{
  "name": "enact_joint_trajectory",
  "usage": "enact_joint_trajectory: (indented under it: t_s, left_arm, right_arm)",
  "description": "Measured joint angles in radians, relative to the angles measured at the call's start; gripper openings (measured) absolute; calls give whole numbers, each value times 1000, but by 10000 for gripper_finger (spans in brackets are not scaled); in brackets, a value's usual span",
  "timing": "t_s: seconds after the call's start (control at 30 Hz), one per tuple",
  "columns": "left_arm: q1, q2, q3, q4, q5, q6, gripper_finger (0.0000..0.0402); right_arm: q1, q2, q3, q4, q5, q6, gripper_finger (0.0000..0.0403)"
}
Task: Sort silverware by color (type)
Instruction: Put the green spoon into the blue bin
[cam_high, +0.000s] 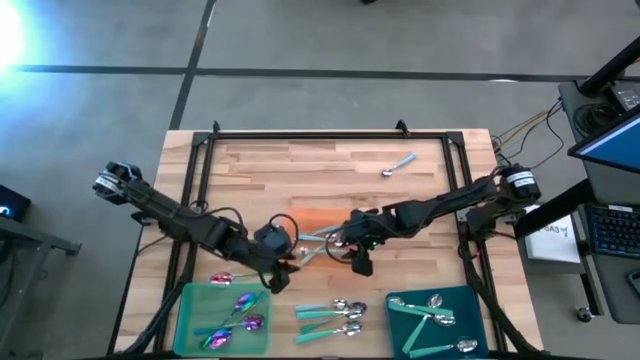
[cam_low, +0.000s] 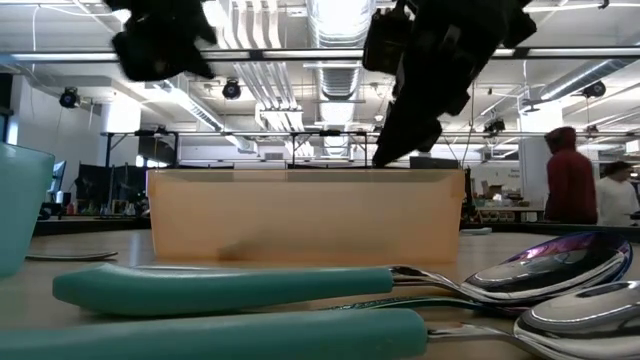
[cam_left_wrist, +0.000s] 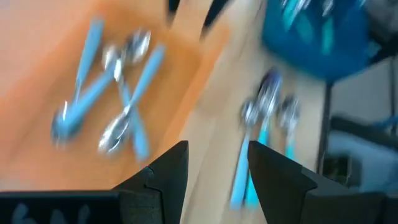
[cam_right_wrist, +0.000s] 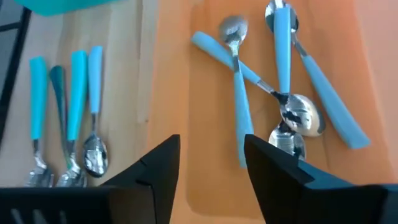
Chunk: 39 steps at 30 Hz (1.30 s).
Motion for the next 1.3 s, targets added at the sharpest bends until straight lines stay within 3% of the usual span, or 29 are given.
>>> enact_joint_trajectory:
  t_s: [0.13,0.23,0.37,0.6,0.9,1.1,1.3]
  left_arm:
    - [-9,0,0,-158,43,-111,150]
    - [-13,4,0,-188,58,-150,150]
    - [-18,35,0,-101,116,-130,150]
    - [-72,134,0,63,238,72,150]
    - [-93,258,20,152,248,143,150]
    - [-95,393,121,132,249,234,150]
    - [-115,541,323,-15,270,295,150]
  right_arm:
    - [0,-54,2,-37,0,-3,158]
    - [0,-97,2,-95,0,-6,150]
    - [0,-143,2,-168,8,-12,142]
    - [0,-196,2,-217,8,-7,137]
    - [2,-232,2,-276,0,81,137]
    - [37,-240,2,-353,0,181,139]
    - [98,-247,2,-422,0,240,134]
